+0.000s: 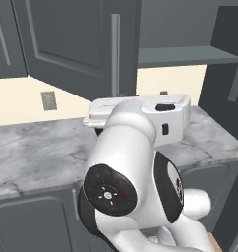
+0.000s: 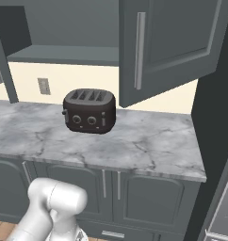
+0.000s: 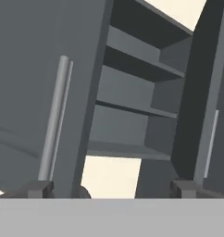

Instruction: Close all open cabinet doors.

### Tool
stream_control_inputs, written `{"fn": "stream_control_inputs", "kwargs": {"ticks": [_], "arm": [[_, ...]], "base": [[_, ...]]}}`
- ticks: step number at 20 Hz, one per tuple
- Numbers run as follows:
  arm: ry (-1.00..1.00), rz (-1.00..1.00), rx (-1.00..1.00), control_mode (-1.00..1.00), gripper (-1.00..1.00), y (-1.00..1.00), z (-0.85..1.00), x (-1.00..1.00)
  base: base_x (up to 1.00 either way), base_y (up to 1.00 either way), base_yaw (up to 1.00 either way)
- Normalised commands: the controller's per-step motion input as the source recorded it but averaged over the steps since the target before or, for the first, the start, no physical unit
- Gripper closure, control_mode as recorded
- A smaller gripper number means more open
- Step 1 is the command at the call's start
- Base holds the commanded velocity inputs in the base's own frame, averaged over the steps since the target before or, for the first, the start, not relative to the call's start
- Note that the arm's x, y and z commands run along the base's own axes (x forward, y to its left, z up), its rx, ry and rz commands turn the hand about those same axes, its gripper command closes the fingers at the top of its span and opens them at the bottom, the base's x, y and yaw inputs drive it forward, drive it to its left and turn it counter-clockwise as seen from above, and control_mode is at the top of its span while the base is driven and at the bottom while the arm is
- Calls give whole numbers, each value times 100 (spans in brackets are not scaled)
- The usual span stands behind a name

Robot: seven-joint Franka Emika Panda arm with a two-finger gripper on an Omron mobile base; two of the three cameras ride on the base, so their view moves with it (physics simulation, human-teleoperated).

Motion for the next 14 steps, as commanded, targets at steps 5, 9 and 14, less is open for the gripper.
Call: {"fn": "stream_control_inputs", "kwargs": {"ticks": [5,9,14], "arm": [[-4,-24,-2,-100,-100,30,3,0],[-13,1,0,-100,-100,20,47,-27],[-12,9,7,-100,-100,0,36,-31]], "base": [[0,0,0],[0,0,0],[0,0,0]]}}
